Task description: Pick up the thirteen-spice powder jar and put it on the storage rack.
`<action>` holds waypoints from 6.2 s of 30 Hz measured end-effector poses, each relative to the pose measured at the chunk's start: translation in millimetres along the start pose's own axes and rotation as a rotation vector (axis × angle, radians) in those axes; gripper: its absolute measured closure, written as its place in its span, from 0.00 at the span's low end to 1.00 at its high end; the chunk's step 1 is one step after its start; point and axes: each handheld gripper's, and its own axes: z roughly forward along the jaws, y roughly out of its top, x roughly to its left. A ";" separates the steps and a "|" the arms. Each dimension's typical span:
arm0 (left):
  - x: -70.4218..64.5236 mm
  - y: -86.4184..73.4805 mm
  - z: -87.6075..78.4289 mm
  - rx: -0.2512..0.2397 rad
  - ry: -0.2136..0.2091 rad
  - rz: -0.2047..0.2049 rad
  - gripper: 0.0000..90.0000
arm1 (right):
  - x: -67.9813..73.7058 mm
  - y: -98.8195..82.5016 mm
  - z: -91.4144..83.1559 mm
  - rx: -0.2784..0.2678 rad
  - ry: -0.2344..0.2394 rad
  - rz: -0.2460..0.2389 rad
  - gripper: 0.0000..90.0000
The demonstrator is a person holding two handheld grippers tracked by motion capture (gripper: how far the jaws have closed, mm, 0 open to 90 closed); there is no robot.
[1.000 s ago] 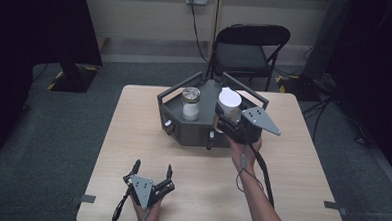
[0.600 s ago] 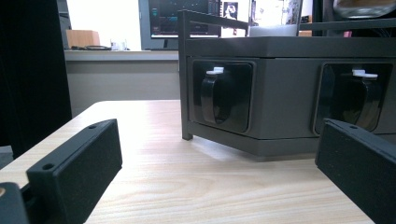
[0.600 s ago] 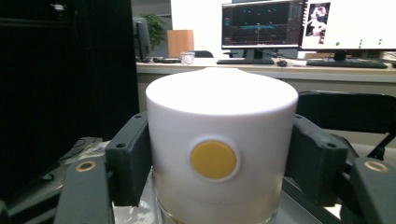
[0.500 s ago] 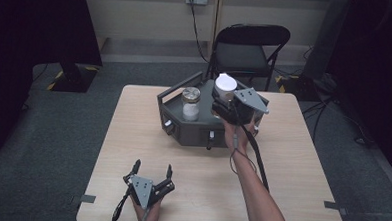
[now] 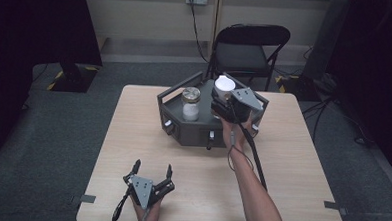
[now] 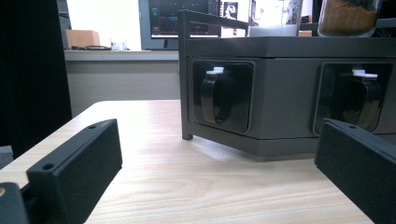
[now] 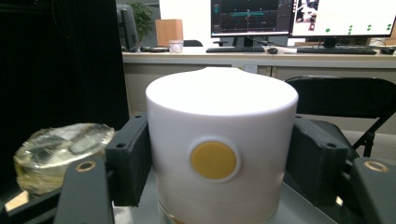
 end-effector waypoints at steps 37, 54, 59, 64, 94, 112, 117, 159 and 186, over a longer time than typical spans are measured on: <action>-0.1 0.0 0.0 0.000 0.000 -0.001 0.00 | -5.8 -10.2 4.1 0.026 -0.005 -0.025 0.33; -0.1 0.0 0.0 0.000 0.000 0.000 0.00 | -6.8 -12.5 3.8 0.011 -0.019 -0.040 0.11; -0.1 0.0 0.0 0.000 0.000 0.000 0.00 | -7.7 -14.8 6.9 0.016 -0.019 -0.033 0.00; -0.1 0.0 0.0 0.000 0.000 -0.001 0.00 | -9.8 -16.2 5.8 0.014 -0.006 -0.016 0.00; -0.2 0.0 0.1 0.000 0.001 -0.001 0.00 | -8.4 -21.1 -14.6 -0.028 0.010 -0.007 0.00; -0.3 0.0 0.1 0.000 0.001 0.000 0.00 | -19.9 -35.5 -41.9 -0.036 0.016 0.041 0.00; -0.3 0.1 0.0 0.000 0.001 0.000 0.00 | -22.5 -44.2 -53.4 -0.052 0.021 0.050 0.00; -0.3 0.0 0.0 0.000 0.002 0.000 0.00 | -19.3 -102.4 -129.5 -0.113 0.013 0.005 0.00; -0.8 0.0 0.1 0.000 0.004 0.000 0.00 | -5.1 -179.1 -178.8 -0.073 -0.099 -0.009 0.00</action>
